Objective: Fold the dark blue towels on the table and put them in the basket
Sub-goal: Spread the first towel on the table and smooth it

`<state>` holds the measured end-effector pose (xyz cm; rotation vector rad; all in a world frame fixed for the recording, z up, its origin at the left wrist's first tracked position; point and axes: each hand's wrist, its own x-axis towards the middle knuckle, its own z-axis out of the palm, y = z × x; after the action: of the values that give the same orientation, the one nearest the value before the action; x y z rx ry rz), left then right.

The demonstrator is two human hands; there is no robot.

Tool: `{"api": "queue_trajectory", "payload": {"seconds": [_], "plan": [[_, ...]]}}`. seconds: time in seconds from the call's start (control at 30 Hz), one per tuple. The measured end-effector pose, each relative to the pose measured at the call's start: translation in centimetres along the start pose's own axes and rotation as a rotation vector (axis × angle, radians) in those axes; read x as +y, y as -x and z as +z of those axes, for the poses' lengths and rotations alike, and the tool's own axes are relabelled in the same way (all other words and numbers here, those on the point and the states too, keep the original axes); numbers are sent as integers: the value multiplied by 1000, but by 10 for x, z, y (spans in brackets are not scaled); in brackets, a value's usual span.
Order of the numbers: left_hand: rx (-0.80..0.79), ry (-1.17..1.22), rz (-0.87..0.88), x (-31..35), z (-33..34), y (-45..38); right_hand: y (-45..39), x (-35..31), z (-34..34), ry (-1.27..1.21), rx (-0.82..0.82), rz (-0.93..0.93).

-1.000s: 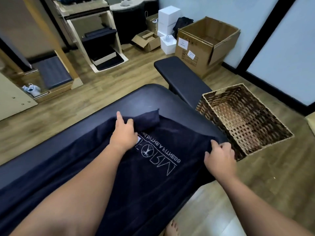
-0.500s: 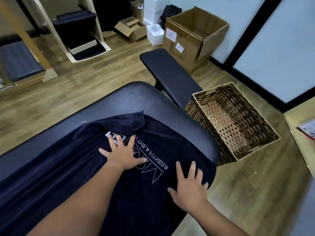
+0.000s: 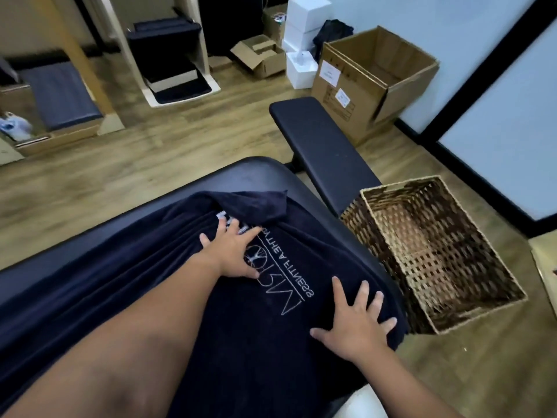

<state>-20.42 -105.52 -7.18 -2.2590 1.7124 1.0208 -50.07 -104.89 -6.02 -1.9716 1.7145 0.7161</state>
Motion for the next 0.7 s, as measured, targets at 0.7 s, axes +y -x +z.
{"api": "queue_trajectory", "payload": {"seconds": [0.7], "plan": [[31,346,-685,-32,44,70,-96,-205,-103,-38,296,-641]]}}
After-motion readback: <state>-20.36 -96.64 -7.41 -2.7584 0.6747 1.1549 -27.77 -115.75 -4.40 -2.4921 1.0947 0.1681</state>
